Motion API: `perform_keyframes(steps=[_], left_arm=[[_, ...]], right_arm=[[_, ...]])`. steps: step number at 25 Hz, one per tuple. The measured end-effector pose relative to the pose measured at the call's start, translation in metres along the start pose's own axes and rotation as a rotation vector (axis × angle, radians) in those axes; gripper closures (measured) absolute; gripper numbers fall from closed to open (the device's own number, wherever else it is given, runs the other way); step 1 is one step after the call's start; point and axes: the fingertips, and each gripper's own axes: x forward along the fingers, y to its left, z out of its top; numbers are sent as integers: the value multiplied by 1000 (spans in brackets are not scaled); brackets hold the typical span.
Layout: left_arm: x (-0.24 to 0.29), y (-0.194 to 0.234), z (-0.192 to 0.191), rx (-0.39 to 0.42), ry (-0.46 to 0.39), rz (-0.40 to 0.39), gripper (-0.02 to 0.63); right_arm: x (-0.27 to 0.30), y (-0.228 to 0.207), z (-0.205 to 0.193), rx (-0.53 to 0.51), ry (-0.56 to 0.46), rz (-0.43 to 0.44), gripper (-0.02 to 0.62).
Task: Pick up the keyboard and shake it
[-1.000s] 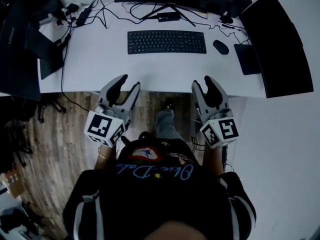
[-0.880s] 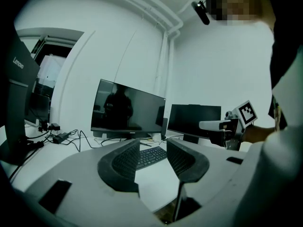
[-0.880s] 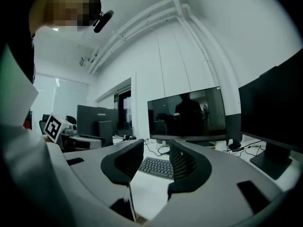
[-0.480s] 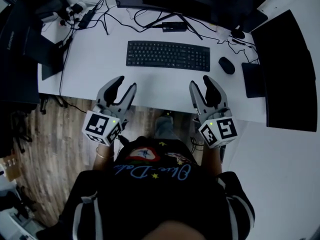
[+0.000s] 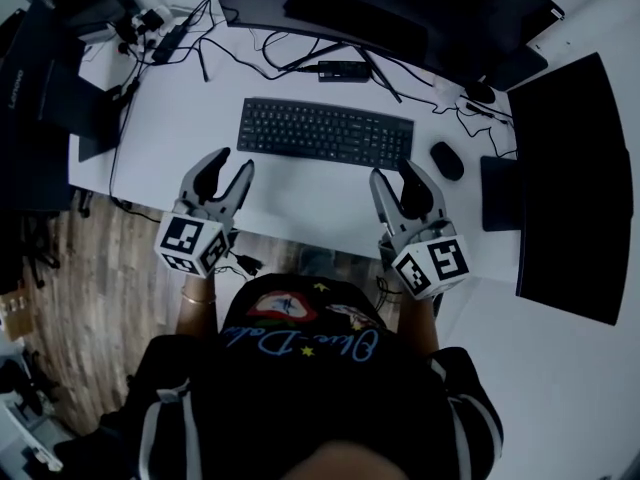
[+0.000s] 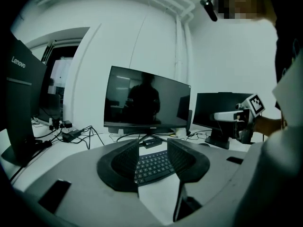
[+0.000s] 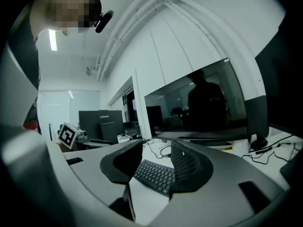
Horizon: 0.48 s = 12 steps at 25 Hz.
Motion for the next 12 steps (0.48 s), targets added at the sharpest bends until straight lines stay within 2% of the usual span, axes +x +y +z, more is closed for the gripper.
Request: perform_keyframes(steps=[3, 8, 12], left_arm=[[16, 12, -6, -33, 7, 26, 442], [38, 26, -28, -38, 102, 40, 426], [57, 46, -39, -84, 133, 43, 414]], right_arm=[[8, -11, 0, 18, 1, 37, 440], [17, -35, -6, 25, 24, 55, 440], [23, -45, -8, 37, 39, 56, 440]])
